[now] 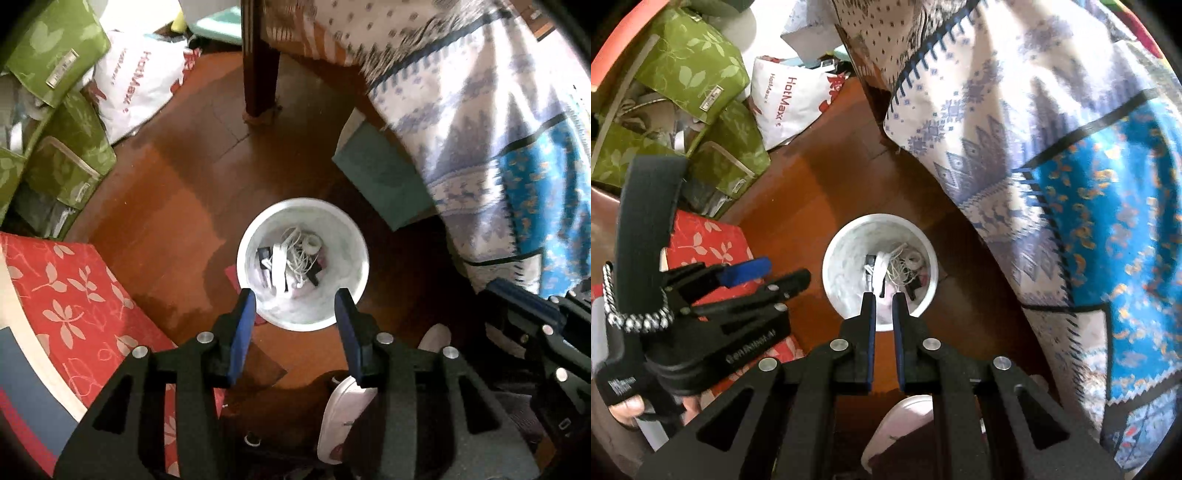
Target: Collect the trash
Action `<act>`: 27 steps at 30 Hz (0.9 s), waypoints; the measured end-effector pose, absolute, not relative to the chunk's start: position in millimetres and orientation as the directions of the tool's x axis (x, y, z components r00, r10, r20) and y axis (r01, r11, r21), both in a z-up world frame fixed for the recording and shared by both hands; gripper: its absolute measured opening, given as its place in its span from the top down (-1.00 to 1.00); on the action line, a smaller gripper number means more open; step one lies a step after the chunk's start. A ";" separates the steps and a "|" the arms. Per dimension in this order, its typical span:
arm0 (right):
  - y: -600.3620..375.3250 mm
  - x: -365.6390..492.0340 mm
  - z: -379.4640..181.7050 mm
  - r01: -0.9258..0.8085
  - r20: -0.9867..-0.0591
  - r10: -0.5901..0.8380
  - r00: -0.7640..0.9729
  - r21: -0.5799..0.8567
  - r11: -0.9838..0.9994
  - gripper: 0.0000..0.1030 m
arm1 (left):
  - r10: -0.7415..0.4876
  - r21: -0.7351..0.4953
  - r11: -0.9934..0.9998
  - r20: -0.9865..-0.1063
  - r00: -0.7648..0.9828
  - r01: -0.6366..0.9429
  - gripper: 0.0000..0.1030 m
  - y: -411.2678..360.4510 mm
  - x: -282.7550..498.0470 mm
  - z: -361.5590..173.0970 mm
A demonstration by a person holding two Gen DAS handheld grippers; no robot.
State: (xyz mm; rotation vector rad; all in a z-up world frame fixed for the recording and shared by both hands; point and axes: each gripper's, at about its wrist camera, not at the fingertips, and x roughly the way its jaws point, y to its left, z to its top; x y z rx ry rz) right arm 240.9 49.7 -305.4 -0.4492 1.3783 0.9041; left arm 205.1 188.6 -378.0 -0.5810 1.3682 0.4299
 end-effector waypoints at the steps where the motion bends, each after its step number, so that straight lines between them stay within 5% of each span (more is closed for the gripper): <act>1: 46.6 239.0 -299.5 -0.768 -0.956 0.291 -0.048 0.222 0.601 0.84 | -0.037 -0.142 0.788 -0.982 0.185 -0.599 0.16 187.2 202.1 -366.0; 13: -28.4 202.1 -172.5 -0.758 -0.851 0.479 0.217 0.163 0.632 0.84 | 0.107 -0.175 0.852 -0.864 0.492 -0.494 0.16 150.5 166.0 -208.5; 27: -158.3 127.7 -21.2 -0.588 -0.520 0.538 0.663 0.081 0.805 0.84 | 0.060 -0.196 0.962 -0.535 0.843 -0.193 0.16 57.8 104.2 -28.5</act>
